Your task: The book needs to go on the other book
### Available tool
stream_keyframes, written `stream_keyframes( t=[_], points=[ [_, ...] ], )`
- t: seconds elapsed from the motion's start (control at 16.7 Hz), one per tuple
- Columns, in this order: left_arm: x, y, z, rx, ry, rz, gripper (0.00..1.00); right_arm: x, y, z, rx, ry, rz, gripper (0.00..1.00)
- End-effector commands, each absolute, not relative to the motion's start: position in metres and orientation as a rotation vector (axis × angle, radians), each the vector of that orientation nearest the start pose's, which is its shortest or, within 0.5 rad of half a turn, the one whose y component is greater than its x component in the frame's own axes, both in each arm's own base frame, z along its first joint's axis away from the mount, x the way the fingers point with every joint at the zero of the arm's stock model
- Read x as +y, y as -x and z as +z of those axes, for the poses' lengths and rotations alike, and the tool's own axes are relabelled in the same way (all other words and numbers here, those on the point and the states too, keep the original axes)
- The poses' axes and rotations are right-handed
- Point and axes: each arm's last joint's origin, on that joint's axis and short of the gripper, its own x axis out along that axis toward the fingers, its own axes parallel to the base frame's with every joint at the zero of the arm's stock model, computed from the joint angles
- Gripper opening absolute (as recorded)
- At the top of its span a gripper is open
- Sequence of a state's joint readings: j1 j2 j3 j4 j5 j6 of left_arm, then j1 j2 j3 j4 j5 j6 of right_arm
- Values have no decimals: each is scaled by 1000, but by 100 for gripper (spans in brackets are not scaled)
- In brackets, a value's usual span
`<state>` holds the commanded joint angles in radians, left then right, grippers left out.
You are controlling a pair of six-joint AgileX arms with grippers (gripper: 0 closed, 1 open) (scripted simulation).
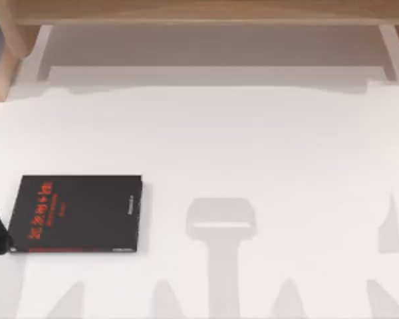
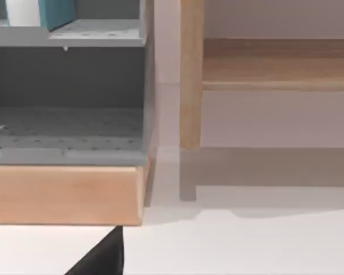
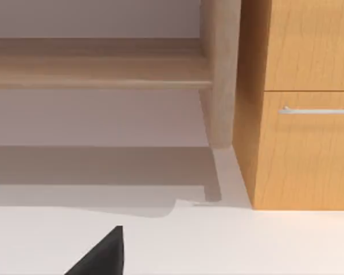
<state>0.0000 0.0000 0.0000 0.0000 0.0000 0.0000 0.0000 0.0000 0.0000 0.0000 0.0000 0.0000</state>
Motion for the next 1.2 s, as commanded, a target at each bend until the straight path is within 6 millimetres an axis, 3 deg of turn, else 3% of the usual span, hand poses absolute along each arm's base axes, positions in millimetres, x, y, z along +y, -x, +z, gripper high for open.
stream_keyframes(
  t=[0.18, 0.3, 0.6, 0.72, 0.96, 1.2],
  points=[
    [-1, -106, 162, -3, 0, 0, 100, -1, -106, 160, 0, 0, 0, 100],
    [0, -107, 175, -16, 1, -1, 100, -1, -106, 160, 0, 0, 0, 100],
    [6, -127, 243, -60, -1, -19, 100, -1, -106, 160, 0, 0, 0, 100],
    [12, -150, 273, -57, -2, -29, 100, -1, -106, 160, 0, 0, 0, 100],
    [35, -224, 313, -30, 3, -39, 100, -1, -106, 160, 0, 0, 0, 100],
    [75, -306, 325, -30, 7, -33, 100, -1, -106, 160, 0, 0, 0, 100]
  ],
)
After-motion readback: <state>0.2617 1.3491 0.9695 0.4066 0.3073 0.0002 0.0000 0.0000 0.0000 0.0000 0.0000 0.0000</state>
